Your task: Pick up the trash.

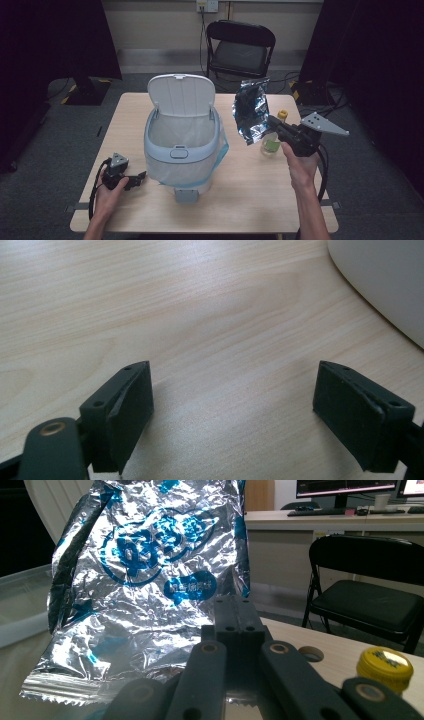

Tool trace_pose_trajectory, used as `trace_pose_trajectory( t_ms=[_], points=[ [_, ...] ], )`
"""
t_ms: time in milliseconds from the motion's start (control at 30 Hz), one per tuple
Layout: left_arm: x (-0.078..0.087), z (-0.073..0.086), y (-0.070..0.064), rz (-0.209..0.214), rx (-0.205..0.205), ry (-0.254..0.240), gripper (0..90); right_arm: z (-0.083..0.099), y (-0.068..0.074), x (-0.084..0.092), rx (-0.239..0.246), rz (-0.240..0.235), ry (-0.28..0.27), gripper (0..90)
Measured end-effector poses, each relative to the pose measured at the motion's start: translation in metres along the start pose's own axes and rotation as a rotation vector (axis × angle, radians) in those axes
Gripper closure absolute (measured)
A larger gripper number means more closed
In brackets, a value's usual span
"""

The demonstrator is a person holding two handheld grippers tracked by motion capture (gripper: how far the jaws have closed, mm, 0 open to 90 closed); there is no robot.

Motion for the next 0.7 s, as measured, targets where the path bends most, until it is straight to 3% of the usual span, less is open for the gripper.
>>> trace_pose_trajectory(
  t_ms=[333, 700],
  points=[
    [0.0, 0.0, 0.0, 0.0, 0.001, -0.001, 15.9, -0.019, 0.014, -0.004, 0.004, -0.044, -0.051, 90.0],
    [0.0, 0.0, 0.0, 0.0, 0.0, 0.0, 15.9, -0.035, 0.038, -0.016, 0.025, -0.129, -0.064, 90.0]
  ],
)
Point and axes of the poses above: each handheld gripper's, and its own axes: x roughly backward along the jaws, z roughly out of its underside, y roughly to its left, the point moved 1 cm from there along -x, roughly forward along the jaws, and after that the axes turned 4 degrees about z, right-handed, at the moved point
